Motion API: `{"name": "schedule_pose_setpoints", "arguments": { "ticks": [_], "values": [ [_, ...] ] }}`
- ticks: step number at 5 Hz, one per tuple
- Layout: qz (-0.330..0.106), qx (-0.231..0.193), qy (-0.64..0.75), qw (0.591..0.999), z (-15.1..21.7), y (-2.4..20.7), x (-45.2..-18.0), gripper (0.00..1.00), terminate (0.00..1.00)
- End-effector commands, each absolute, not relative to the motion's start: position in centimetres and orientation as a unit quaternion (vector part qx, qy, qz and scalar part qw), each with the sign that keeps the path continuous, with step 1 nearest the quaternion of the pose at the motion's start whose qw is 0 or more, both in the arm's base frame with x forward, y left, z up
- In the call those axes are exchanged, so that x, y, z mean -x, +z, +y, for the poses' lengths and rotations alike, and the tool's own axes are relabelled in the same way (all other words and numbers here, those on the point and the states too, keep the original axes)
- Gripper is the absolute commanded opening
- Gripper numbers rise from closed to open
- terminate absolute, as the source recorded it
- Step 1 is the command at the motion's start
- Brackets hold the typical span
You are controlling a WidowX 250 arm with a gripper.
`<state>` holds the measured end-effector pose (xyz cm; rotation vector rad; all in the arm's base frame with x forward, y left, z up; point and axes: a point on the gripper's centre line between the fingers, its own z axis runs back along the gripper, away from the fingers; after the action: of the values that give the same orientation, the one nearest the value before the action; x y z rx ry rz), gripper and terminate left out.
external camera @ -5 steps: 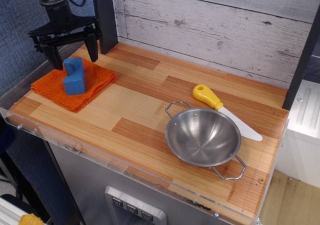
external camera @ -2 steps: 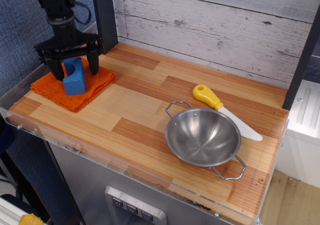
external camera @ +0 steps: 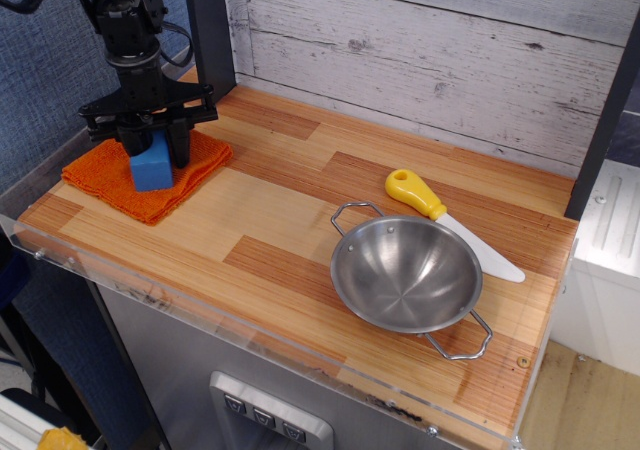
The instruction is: Move the blue block and drop into bowl
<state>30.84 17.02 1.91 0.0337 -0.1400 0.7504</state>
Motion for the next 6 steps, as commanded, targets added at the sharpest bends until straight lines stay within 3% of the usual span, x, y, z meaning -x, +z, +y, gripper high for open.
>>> {"name": "schedule_pose_setpoints", "arguments": {
  "ticks": [1, 3, 4, 6],
  "values": [
    [-0.095, -0.011, 0.380, 0.920, 17.1, 4.4, -30.6, 0.00, 0.00],
    [-0.125, 0.007, 0.425, 0.897, 16.1, 9.0, -30.8, 0.00, 0.00],
    [-0.136, 0.031, 0.400, 0.906, 12.6, 10.5, -31.4, 0.00, 0.00],
    [-0.125, 0.059, 0.318, 0.938, 3.9, 10.7, -30.6, 0.00, 0.00]
  ]
}}
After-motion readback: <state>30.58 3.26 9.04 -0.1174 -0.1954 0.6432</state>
